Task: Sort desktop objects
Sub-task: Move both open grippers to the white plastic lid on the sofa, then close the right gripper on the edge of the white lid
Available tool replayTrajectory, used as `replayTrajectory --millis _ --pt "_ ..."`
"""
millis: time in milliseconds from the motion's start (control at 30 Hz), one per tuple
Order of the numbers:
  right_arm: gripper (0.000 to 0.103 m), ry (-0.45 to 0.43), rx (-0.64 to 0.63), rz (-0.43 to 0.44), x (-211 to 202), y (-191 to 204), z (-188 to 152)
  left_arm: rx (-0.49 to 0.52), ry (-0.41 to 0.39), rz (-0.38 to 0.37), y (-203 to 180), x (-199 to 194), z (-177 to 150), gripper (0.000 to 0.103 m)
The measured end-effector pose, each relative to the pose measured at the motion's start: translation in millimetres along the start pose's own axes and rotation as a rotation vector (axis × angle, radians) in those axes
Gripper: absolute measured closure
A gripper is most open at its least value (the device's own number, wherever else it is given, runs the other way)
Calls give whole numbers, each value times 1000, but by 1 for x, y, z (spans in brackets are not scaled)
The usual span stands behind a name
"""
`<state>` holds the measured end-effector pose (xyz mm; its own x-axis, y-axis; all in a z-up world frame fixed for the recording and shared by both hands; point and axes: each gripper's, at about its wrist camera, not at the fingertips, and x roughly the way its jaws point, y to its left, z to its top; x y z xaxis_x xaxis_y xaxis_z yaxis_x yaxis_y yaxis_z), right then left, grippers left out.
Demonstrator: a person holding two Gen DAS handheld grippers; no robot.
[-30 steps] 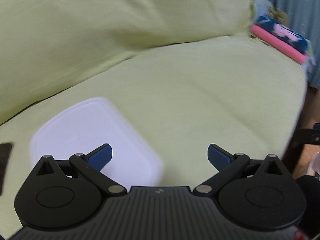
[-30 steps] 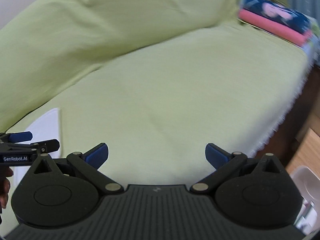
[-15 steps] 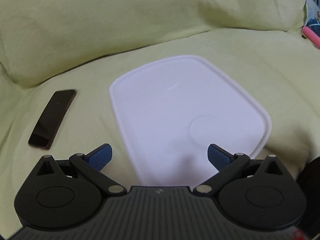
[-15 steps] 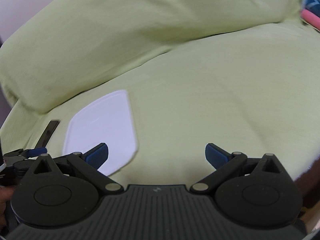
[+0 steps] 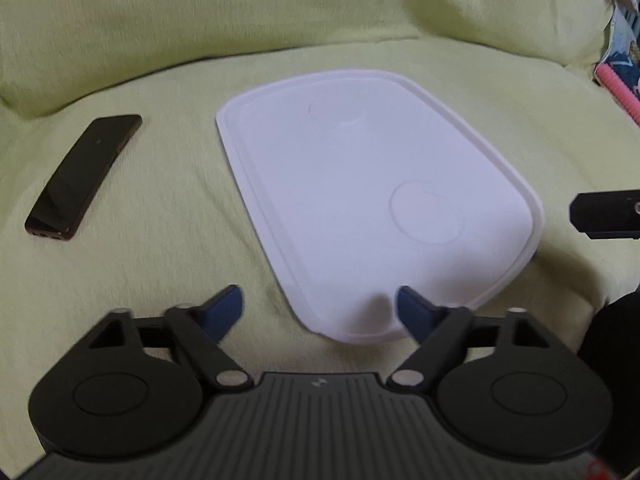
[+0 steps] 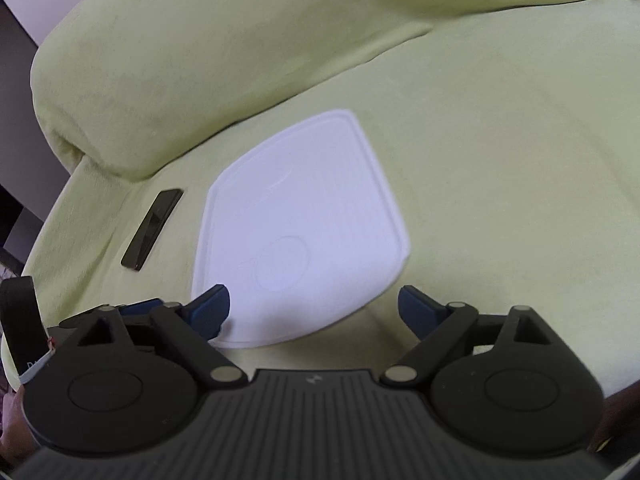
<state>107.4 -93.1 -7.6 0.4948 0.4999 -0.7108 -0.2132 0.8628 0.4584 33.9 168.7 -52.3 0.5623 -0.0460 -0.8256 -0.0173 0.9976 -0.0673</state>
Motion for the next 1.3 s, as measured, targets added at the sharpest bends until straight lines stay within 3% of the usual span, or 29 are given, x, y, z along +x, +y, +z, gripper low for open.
replayTrajectory --millis 100,233,633,767,900,1167,1300 --pt "13 28 10 -15 11 0 1 -7 15 -30 -5 1 -3 36" --pt "13 34 30 -48 16 -9 5 11 14 -47 -22 -2 -3 36" --pt "13 -55 161 -131 0 -61 21 185 -29 -263 -115 2 10 35" --pt "13 -70 205 -141 -6 -80 23 227 -62 -260 -126 -4 19 34" --pt "15 -57 219 -111 1 -82 23 239 -86 -193 -106 -10 22 27" --pt "32 22 223 -41 26 -67 20 142 -75 -56 -35 -10 23 20" --pt "42 58 231 -34 40 -60 18 94 -76 -22 -10 -6 21 20"
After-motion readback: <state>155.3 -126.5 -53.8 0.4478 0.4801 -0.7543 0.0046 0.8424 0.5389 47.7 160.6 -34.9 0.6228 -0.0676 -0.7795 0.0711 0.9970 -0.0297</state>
